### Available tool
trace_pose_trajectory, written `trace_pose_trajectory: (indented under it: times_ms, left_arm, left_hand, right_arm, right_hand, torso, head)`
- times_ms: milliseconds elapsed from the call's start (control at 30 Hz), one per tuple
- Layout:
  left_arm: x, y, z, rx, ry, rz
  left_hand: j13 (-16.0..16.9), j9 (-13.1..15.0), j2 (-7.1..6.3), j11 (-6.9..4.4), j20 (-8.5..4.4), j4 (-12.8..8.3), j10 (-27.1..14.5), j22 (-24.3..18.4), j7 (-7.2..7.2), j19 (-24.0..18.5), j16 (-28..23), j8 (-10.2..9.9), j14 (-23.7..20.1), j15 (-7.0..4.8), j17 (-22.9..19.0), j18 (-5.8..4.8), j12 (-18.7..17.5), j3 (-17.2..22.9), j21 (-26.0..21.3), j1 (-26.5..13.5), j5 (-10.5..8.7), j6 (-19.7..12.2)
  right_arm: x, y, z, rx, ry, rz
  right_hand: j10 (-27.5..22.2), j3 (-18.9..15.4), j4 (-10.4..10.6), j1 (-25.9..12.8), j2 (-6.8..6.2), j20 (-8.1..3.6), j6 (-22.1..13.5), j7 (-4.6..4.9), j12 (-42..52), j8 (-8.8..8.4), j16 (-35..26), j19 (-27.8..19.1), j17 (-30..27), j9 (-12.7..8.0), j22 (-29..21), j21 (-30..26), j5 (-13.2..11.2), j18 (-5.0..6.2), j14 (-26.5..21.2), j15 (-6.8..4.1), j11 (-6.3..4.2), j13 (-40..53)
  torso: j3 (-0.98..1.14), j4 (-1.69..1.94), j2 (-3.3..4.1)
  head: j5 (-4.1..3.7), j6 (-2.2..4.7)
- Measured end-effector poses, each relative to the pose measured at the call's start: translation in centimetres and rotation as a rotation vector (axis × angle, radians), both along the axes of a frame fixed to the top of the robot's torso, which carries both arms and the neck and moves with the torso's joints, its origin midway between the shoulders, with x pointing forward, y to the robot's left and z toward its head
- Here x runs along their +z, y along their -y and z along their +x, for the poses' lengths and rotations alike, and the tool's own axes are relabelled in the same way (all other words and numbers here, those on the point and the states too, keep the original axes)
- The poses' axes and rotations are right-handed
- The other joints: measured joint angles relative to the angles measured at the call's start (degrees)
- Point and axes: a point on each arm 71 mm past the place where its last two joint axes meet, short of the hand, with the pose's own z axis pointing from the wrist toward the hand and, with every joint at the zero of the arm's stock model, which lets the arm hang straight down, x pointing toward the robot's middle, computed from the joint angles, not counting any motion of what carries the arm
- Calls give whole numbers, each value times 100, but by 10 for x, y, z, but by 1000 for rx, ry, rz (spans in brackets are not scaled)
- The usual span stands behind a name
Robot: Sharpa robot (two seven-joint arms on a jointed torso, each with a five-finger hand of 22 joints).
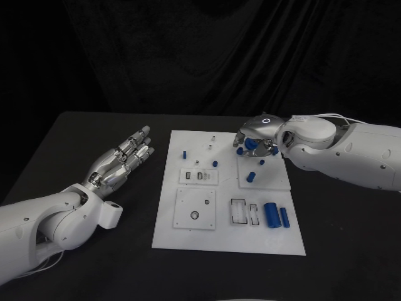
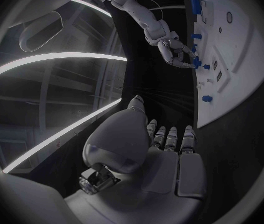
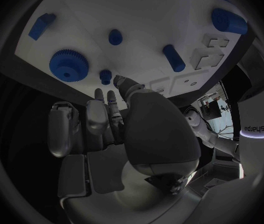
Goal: Assemble the parts on the task board
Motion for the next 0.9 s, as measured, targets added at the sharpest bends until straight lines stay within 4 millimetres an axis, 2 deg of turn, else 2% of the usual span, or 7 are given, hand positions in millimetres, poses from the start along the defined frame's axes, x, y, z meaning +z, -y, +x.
trace_pose_trajectory:
  times_ms: [233, 333, 633, 733, 767, 800, 900]
  left_arm:
    - [0, -1, 1, 1, 0, 2]
    - [-1, -1, 1, 1, 1, 2]
    - [-1, 0, 2, -2, 0, 1]
    - [-1, 0, 2, -3, 0, 1]
    - [-1, 0, 2, -3, 0, 1]
    - [-1, 0, 2, -3, 0, 1]
    - [-1, 0, 3, -4, 0, 1]
  left_hand:
    - [1, 0, -23, 42, 47, 0, 1, 5, 20, 5, 0, -1, 9, 9, 1, -1, 0, 0, 0, 23, 0, -20]
    - [1, 0, -23, 43, 47, 0, 1, 7, 20, 5, 0, -1, 9, 50, 1, -1, 0, 0, 0, 23, 0, -20]
    - [2, -1, 0, 43, 87, 0, 1, 7, 20, 4, 0, -1, 9, 50, 3, -1, 0, 0, 0, 46, 0, -20]
    - [3, -1, 0, 43, 108, 0, 1, 12, 20, 25, 0, -1, -11, 70, 3, 0, 0, 0, 0, 46, 0, -20]
    - [3, -1, -10, 52, 120, 0, 3, 12, 20, 14, 0, -1, 2, 82, 3, 3, 0, 0, 0, 56, 0, -20]
    - [3, -1, -22, 79, 128, 0, -3, 11, 20, 5, 0, -1, 10, 90, 4, 93, 0, 0, 0, 68, 0, -20]
    - [3, -1, -22, 83, 128, 0, 1, 11, 22, 5, 0, -1, 10, 90, 4, 90, 0, 0, 0, 68, 0, -22]
  right_arm:
    - [-1, 0, 2, -4, 4, 1]
    - [-2, 1, 3, -7, 4, -1]
    - [-5, 1, 6, -13, 2, -6]
    - [-6, 1, 7, -14, 0, -7]
    - [-7, 1, 8, -15, 0, -8]
    - [-7, 1, 8, -16, 0, -9]
    - [-8, 1, 9, -17, -1, -10]
  right_hand:
    - [-45, 0, -1, 0, 0, -4, 0, 0, 0, 0, 0, -4, -18, 20, 0, -15, 0, 0, -20, 20, 3, 22]
    - [-45, 23, -24, 0, 0, -4, 20, -20, 23, 0, 0, -4, -1, 69, -1, -14, 0, 0, -20, 20, 3, 77]
    - [53, 79, -111, -39, 38, -4, 152, 16, 134, 83, 0, -4, 47, 181, -1, -15, 0, 0, -20, 20, -9, 181]
    - [157, 118, -151, -65, 65, -18, 271, 62, 208, 145, 1, 10, 101, 261, -1, -14, 0, 1, -1, 1, -29, 241]
    - [192, 135, -168, -69, 69, -33, 313, 69, 223, 175, 13, 25, 118, 299, -1, -14, 0, 1, 14, -14, -48, 263]
    - [234, 150, -182, -69, 69, -36, 338, 93, 242, 204, 28, 28, 136, 336, -1, -14, 0, 1, 22, -22, -63, 285]
    - [357, 173, -205, -99, 98, -76, 416, 110, 312, 254, 52, 68, 187, 430, -1, 15, 0, 1, 53, -53, -92, 338]
  torso:
    - [0, 10, 6]
    - [0, 12, 7]
    - [-2, 10, 12]
    - [-2, 10, 14]
    - [-2, 10, 14]
    - [-3, 12, 14]
    - [-3, 13, 15]
  head:
    - [-4, -12]
    - [-4, -14]
    - [12, -19]
    - [7, -19]
    - [6, -19]
    - [2, -21]
    - [-1, -24]
